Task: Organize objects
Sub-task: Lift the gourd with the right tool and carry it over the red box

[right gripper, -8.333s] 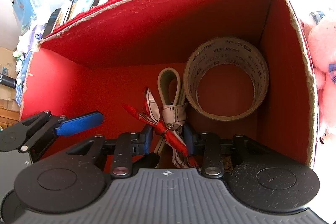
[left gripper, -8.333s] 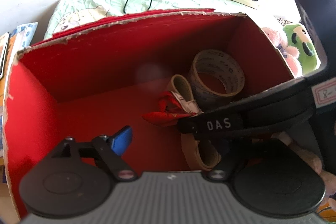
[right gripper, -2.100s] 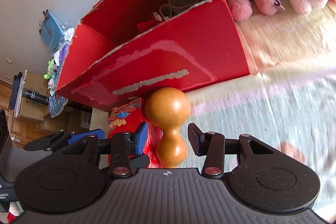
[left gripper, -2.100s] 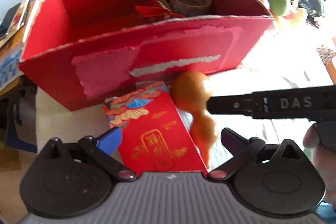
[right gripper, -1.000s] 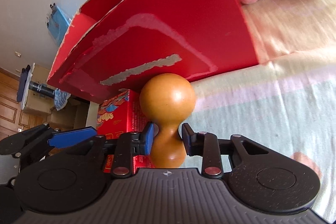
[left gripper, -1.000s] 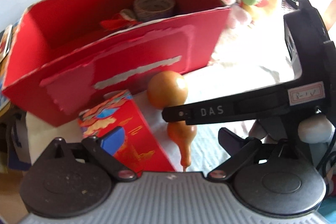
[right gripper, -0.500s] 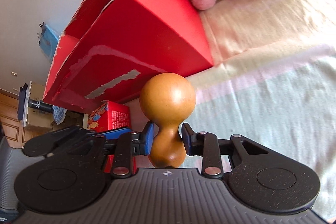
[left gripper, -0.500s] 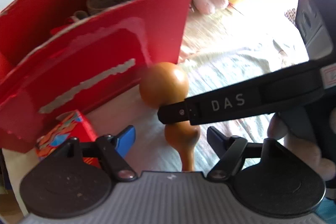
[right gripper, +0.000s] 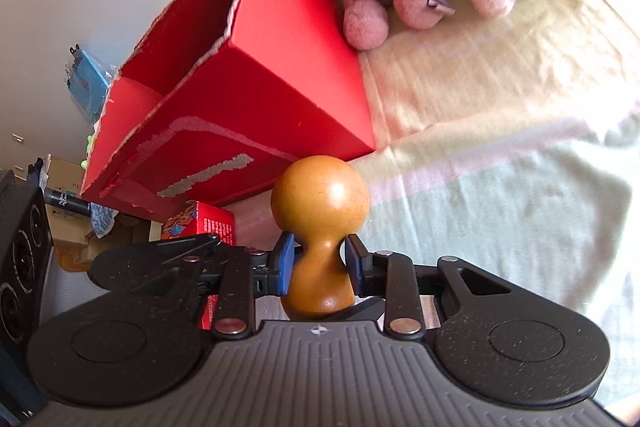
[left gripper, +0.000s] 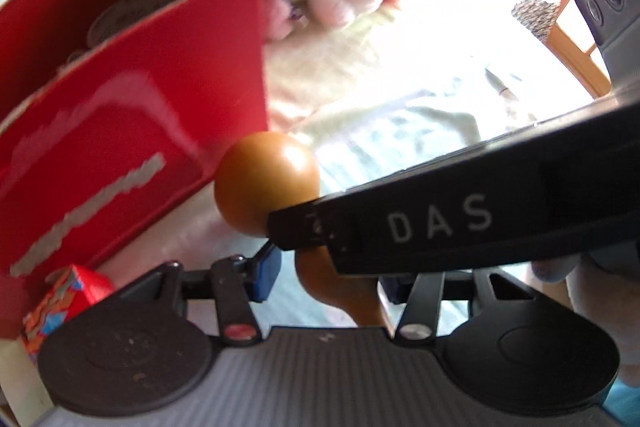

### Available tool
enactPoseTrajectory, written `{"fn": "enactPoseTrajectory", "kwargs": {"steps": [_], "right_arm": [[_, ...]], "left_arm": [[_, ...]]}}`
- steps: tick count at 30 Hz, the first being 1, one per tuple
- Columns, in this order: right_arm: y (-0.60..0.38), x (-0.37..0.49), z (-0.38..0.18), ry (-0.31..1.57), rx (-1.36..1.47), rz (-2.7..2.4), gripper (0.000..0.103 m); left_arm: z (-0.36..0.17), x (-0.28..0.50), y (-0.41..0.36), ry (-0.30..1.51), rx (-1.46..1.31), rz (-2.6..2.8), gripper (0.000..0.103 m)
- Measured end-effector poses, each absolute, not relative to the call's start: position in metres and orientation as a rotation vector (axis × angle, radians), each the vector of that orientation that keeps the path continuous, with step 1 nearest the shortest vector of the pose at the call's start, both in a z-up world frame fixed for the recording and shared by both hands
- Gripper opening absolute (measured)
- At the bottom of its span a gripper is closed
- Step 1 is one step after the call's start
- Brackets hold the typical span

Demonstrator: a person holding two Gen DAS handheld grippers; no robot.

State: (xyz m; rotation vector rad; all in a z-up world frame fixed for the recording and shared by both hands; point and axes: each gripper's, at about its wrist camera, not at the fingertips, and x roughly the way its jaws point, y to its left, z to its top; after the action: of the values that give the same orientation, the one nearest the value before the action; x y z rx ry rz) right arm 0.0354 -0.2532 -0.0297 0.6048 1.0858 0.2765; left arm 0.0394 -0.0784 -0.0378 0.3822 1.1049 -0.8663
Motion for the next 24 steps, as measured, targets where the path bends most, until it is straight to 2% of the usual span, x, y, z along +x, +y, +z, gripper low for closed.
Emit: {"fn": "enactPoseTrajectory", "kwargs": {"steps": [3,16,24], "right_arm": [[-0.259,0.033,-0.022,1.068,0.603,0.262,0.03],[-0.27,0.02,0.02,0.951,0.629,0.234,0.03],[-0.269,0.026,0.068,0.811,0.602,0.296,0.03]], "left_arm": [[-0.028,0.035,-0.084,1.073,0.374,-0.903,0.046],[0.022,0.025,-0.089,0.938,0.334,-0.987,0.039],[0.075,0.029,-0.083,0.774,0.312,-0.97,0.039]]}}
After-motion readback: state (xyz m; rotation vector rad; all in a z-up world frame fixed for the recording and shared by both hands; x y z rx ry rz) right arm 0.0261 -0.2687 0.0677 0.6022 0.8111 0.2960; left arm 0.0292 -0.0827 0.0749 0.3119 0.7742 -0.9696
